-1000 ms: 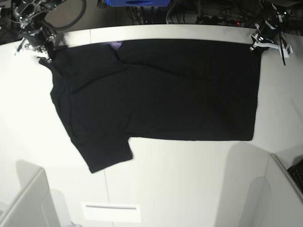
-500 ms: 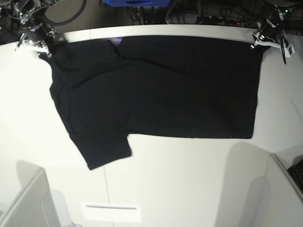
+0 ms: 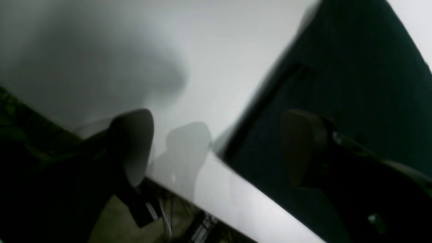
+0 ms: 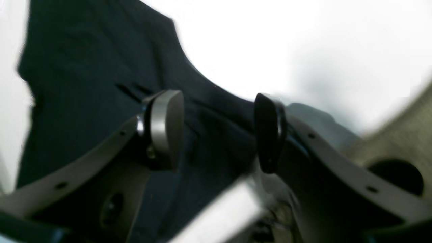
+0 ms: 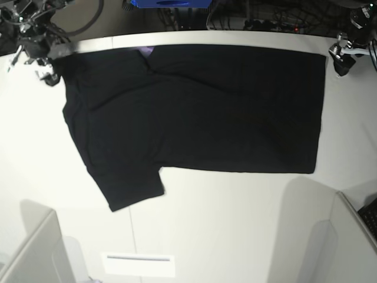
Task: Fold the T-shirt properly
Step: 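Reach both grippers to the hem corners of the shirt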
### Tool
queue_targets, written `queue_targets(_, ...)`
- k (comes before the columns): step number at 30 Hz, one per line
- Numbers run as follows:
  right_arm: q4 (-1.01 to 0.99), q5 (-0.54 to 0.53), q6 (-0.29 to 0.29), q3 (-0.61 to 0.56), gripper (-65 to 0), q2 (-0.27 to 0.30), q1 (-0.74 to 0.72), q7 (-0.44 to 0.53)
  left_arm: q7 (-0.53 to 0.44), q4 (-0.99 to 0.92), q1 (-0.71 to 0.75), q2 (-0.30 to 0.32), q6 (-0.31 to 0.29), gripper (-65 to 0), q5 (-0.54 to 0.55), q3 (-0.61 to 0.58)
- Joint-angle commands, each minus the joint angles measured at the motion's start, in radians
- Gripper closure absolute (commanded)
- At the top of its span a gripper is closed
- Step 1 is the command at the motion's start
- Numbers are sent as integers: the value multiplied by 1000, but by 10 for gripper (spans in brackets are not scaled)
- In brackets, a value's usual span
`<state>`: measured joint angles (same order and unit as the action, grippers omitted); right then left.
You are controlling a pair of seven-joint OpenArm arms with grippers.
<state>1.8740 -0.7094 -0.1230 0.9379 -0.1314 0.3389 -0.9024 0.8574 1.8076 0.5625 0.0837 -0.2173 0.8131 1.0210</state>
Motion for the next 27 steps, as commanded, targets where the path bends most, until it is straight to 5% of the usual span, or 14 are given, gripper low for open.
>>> queue_targets(1, 20, -19, -5, -4, -309, 13, -33, 16, -14, 17, 6, 12, -6, -564, 13, 11)
queue_targets(7, 14, 46, 1, -217, -306, 31, -212, 19, -14, 21, -35, 28, -6, -563, 12, -20)
queue_targets(9, -27, 119, 47, -310, -314, 36, -309, 19, -14, 33, -51, 26, -6, -563, 12, -49)
queue_targets(15, -400, 270, 53, -454, -345, 106, -651, 39, -14, 37, -95, 35, -4, -563, 10, -61)
queue_targets(27, -1413, 506, 41, -466, -354, 276, -1085, 464, -14, 30, -95, 63, -4, -563, 10, -61)
